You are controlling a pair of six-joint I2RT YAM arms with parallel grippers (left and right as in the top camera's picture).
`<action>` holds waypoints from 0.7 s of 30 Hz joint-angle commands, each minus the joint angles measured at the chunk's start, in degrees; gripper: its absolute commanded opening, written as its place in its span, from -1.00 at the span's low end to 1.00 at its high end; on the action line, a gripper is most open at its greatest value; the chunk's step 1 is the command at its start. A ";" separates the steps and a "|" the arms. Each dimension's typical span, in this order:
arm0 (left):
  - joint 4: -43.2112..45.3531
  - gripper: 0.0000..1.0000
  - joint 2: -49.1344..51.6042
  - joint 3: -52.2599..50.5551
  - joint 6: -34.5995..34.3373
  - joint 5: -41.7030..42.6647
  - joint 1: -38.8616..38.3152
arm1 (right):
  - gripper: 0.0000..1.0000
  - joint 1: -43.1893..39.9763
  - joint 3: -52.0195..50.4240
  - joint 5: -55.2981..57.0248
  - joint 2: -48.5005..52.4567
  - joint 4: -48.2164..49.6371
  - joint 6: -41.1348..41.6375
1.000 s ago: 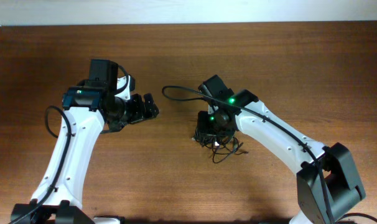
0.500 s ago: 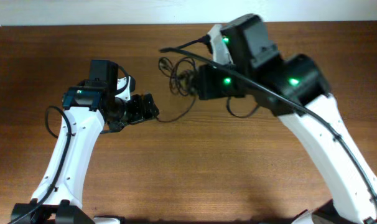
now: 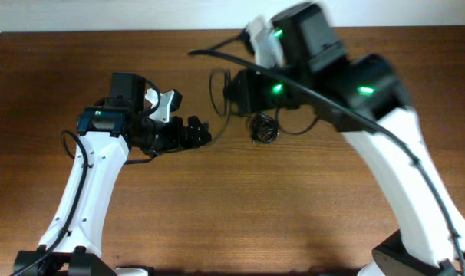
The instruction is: Untangle cables
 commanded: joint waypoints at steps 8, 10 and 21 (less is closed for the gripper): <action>0.11 0.98 0.37 0.50 1.16 0.61 0.20 | -0.92 0.11 31.76 -0.04 -1.27 -1.55 -1.11; 0.04 0.97 0.37 0.50 1.16 0.61 0.20 | -0.92 0.11 30.99 0.04 0.70 -5.75 -1.11; -0.22 0.98 0.37 0.50 -6.62 3.45 9.44 | -0.92 0.17 22.05 0.11 18.64 -19.19 -0.90</action>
